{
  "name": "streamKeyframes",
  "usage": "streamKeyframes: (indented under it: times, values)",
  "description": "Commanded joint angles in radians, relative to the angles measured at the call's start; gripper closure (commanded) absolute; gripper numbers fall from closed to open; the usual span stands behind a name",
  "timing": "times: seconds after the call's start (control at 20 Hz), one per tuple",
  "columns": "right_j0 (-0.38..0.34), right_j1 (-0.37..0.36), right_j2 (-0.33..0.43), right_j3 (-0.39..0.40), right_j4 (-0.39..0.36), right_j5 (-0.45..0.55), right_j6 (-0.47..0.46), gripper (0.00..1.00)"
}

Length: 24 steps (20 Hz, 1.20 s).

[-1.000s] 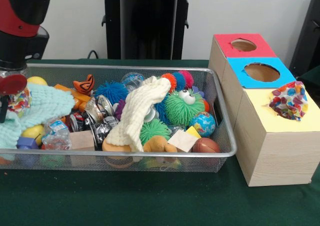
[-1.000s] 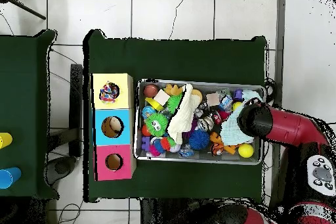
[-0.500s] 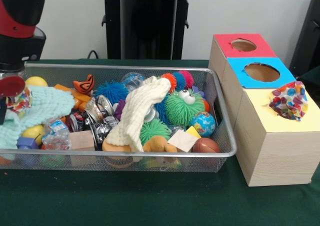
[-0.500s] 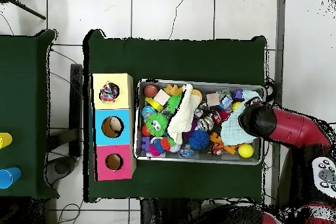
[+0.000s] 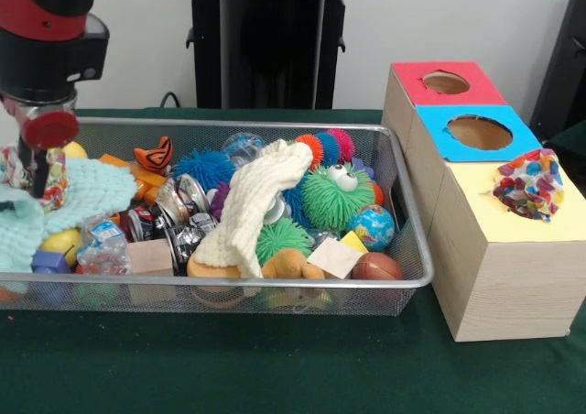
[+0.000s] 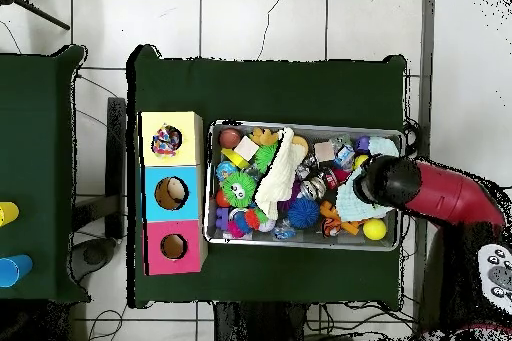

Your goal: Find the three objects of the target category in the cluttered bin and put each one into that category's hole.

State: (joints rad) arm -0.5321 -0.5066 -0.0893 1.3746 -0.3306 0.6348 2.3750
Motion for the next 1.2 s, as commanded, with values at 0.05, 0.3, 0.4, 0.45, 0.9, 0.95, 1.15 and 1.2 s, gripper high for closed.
streamKeyframes:
  times: [0.05,0.3,0.4,0.45,0.9,0.95,1.15,1.2]
  values:
    - [0.085,0.010,-0.036,0.018,0.004,0.268,0.014,0.00]
    - [0.087,0.082,-0.103,-0.019,-0.032,0.192,0.105,0.00]
    - [0.074,0.112,-0.103,-0.021,-0.032,0.146,0.107,0.00]
    - [0.071,0.122,-0.104,-0.018,-0.030,0.131,0.107,0.00]
    - [0.100,0.173,-0.151,-0.041,-0.046,-0.012,0.133,0.00]
    - [0.109,0.172,-0.174,-0.060,-0.063,-0.048,0.136,0.00]
    - [0.120,0.163,-0.204,-0.082,-0.085,-0.125,0.114,0.00]
    - [0.118,0.163,-0.201,-0.076,-0.077,-0.143,0.111,0.00]
